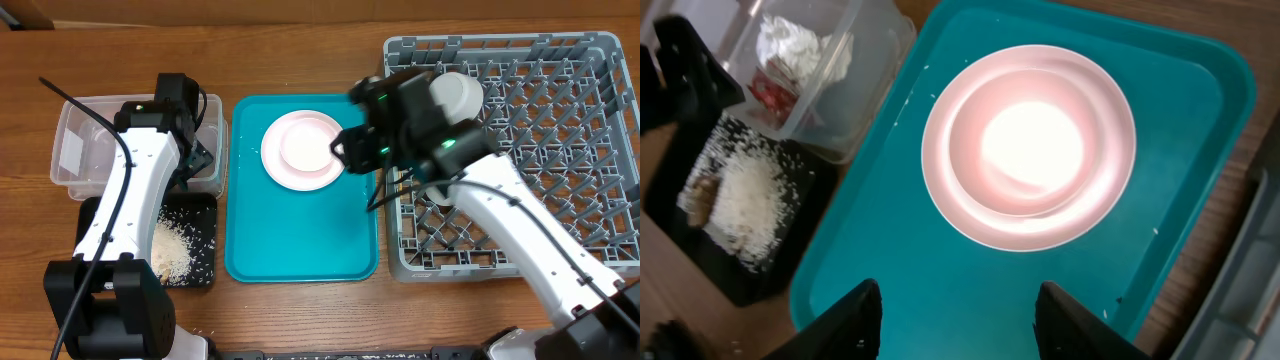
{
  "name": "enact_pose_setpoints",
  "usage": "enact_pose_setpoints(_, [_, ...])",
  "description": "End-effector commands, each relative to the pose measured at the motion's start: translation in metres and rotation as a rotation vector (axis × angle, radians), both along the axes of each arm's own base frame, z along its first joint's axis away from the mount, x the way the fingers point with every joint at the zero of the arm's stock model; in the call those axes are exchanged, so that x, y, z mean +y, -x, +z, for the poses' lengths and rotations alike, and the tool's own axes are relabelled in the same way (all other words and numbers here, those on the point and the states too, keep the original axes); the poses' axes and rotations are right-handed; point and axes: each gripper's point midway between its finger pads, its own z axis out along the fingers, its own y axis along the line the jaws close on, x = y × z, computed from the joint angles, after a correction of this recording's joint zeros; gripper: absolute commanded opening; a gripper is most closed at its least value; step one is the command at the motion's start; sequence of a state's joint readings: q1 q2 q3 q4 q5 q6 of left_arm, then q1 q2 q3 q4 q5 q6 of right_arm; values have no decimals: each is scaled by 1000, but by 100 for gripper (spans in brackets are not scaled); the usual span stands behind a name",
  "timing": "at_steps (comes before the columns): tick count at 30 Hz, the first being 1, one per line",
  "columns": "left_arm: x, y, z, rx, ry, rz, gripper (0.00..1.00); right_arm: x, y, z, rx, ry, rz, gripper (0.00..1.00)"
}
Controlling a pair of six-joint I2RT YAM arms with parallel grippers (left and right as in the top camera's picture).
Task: Sort waste into correct bins and load items into the dishwasher
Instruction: 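Move the right gripper to the pink plate on the teal tray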
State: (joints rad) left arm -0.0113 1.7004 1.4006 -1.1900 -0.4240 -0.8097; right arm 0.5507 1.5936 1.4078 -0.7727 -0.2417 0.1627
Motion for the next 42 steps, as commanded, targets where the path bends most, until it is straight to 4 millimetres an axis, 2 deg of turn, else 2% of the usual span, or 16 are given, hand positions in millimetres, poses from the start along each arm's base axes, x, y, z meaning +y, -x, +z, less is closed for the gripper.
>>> enact_pose_setpoints(1, [2, -3, 2, -5, -20, 5, 100, 3, -13, -16, -74, 134, -54, 55])
enact_pose_setpoints(6, [2, -3, 2, -5, -20, 5, 100, 25, -16, -45, -53, 161, -38, 56])
enact_pose_setpoints(12, [2, -3, 2, -5, -20, 5, 100, 38, -33, -79, -46, 168, -37, 57])
enact_pose_setpoints(15, [2, -3, 2, -5, -20, 5, 100, 45, -48, -80, -94, 150, -53, 58])
enact_pose_setpoints(19, [2, -3, 2, -5, -20, 5, 100, 54, -69, -67, -192, 103, -86, 58])
enact_pose_setpoints(28, [2, -3, 2, -5, -20, 5, 100, 72, -78, -55, -250, 27, -69, 58])
enact_pose_setpoints(31, [2, -3, 2, -5, -20, 5, 100, 76, -79, -66, -242, 33, -63, 61])
enact_pose_setpoints(32, [2, -3, 2, -5, -20, 5, 100, 76, -79, -77, -226, 47, -61, 61])
enact_pose_setpoints(37, [2, -3, 2, -5, -20, 5, 100, 76, -79, -106, -183, 83, -56, 62])
enact_pose_setpoints(42, [2, -3, 2, -5, -20, 5, 100, 76, -79, -124, -160, 103, -53, 62])
